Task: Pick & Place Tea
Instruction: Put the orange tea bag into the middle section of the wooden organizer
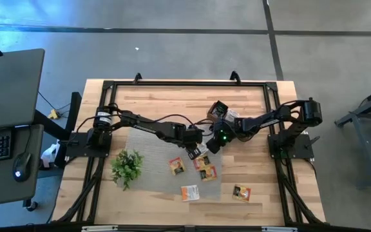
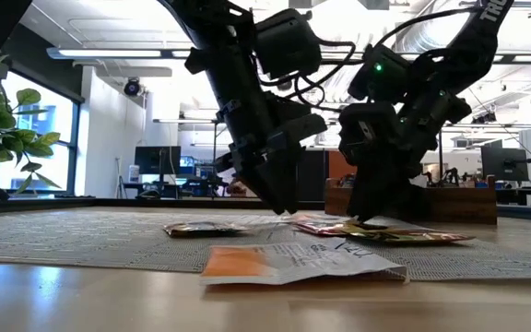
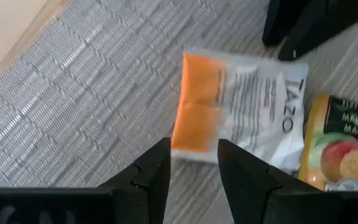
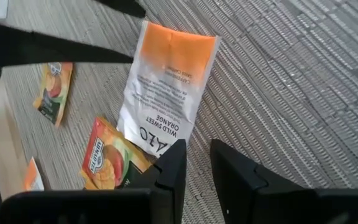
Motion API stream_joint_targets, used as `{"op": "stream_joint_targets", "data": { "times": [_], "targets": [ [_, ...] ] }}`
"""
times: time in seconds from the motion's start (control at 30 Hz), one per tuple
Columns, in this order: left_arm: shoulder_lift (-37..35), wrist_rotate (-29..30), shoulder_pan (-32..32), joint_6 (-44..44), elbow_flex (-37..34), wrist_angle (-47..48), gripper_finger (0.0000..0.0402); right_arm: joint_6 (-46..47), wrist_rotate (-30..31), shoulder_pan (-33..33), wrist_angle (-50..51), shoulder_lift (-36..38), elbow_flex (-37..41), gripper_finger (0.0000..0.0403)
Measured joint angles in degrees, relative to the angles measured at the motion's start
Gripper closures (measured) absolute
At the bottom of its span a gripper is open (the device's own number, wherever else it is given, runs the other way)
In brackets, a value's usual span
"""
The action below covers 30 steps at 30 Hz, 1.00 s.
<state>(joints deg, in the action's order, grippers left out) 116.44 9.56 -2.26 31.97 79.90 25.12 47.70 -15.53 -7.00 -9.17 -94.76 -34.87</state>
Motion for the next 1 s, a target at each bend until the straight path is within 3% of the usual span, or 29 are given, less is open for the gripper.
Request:
{"op": "stream_joint_targets", "data": {
  "times": [0.27,0.47,0.57,0.77,1.0],
  "targets": [
    [0.0,-0.08,0.0,1.33,0.0,-2.92,0.027,1.15,0.5,1.55,-1.79,0.0,0.04,0.0331],
    [0.0,-0.33,0.0,0.14,0.0,-2.68,0.027,-3.39,1.17,-0.04,-1.33,0.0,0.07,0.0331],
    [0.0,-0.39,0.0,0.02,0.02,-2.69,0.027,-4.14,-1.85,-1.1,-1.33,0.18,0.07,0.0331],
    [1.62,-0.17,0.0,0.0,-0.07,-5.27,0.027,0.11,-5.78,-0.73,0.68,0.81,0.09,0.0331],
    [3.37,0.25,0.0,0.45,0.07,-7.78,0.027,4.08,-3.59,1.04,3.63,0.84,0.04,0.0331]
  ]
}}
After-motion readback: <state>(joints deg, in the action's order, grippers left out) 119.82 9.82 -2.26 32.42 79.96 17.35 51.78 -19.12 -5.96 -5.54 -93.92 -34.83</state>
